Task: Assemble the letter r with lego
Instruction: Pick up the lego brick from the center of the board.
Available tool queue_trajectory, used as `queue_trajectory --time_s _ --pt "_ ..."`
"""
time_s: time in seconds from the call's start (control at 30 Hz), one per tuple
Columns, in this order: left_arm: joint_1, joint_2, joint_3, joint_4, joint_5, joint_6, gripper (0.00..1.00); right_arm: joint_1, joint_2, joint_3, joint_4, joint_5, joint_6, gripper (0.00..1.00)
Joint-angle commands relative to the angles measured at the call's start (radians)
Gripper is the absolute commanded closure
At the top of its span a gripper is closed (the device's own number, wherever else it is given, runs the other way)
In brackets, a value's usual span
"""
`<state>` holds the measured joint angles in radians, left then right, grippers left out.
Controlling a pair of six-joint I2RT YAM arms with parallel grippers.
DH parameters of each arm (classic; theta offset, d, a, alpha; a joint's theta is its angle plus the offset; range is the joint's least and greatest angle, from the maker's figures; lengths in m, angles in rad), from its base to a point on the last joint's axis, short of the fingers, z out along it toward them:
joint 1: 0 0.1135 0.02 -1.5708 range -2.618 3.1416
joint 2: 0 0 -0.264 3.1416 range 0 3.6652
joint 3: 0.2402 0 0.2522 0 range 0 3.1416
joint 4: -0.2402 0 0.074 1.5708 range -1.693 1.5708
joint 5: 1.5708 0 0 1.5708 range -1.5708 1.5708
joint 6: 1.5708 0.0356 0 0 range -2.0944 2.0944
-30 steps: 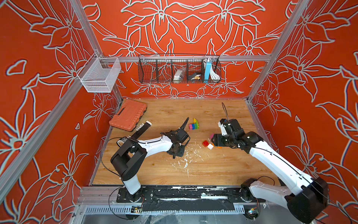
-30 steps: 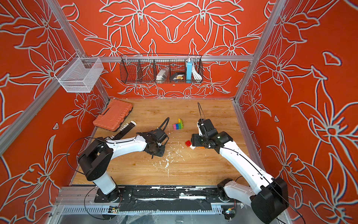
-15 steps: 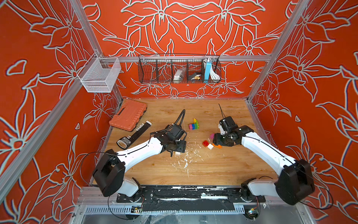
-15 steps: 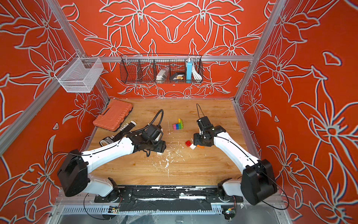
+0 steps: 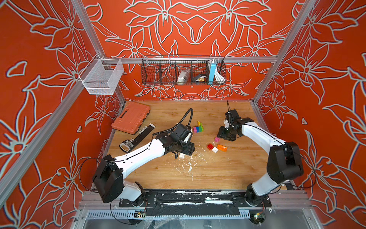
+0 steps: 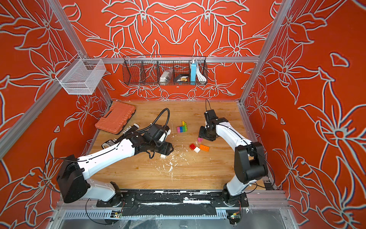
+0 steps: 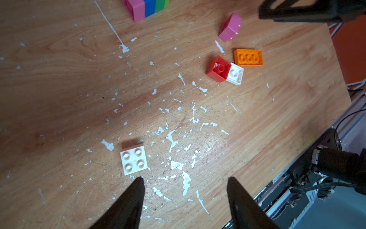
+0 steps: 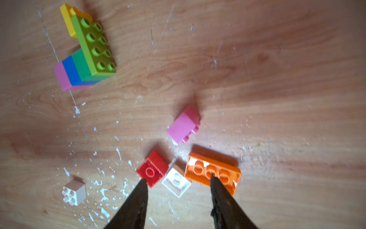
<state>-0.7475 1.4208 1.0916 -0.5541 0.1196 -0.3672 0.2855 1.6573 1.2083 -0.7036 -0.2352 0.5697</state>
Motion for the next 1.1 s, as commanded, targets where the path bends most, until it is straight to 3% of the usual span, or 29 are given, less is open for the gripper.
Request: queue_trajectory --time_s 0.0,0.13,0.3,0.5,0.8,1.07 --pt "-0.006 0.023 0.009 -0.028 0.007 0.031 0.33 -0.004 0.075 0.053 -0.032 -0.008 -0.004 0.38" --pt "-0.006 0.060 0.031 -0.031 -0.019 0.016 0.33 -0.003 0.147 0.108 -0.053 0.002 -0.011 0.33" --pt "-0.006 0.126 0.104 -0.046 -0.051 -0.002 0.33 0.000 0.177 0.120 -0.028 -0.006 0.043 0.35" --pt "-0.007 0.242 0.254 -0.107 -0.065 -0.016 0.33 0.001 0.223 0.136 -0.085 0.066 0.107 0.38" --pt "-0.005 0.353 0.398 -0.154 -0.087 -0.042 0.33 0.002 0.261 0.097 -0.036 -0.014 0.092 0.39" --pt "-0.004 0.359 0.405 -0.167 -0.101 -0.028 0.33 0.004 0.287 0.104 -0.026 -0.047 0.091 0.48"
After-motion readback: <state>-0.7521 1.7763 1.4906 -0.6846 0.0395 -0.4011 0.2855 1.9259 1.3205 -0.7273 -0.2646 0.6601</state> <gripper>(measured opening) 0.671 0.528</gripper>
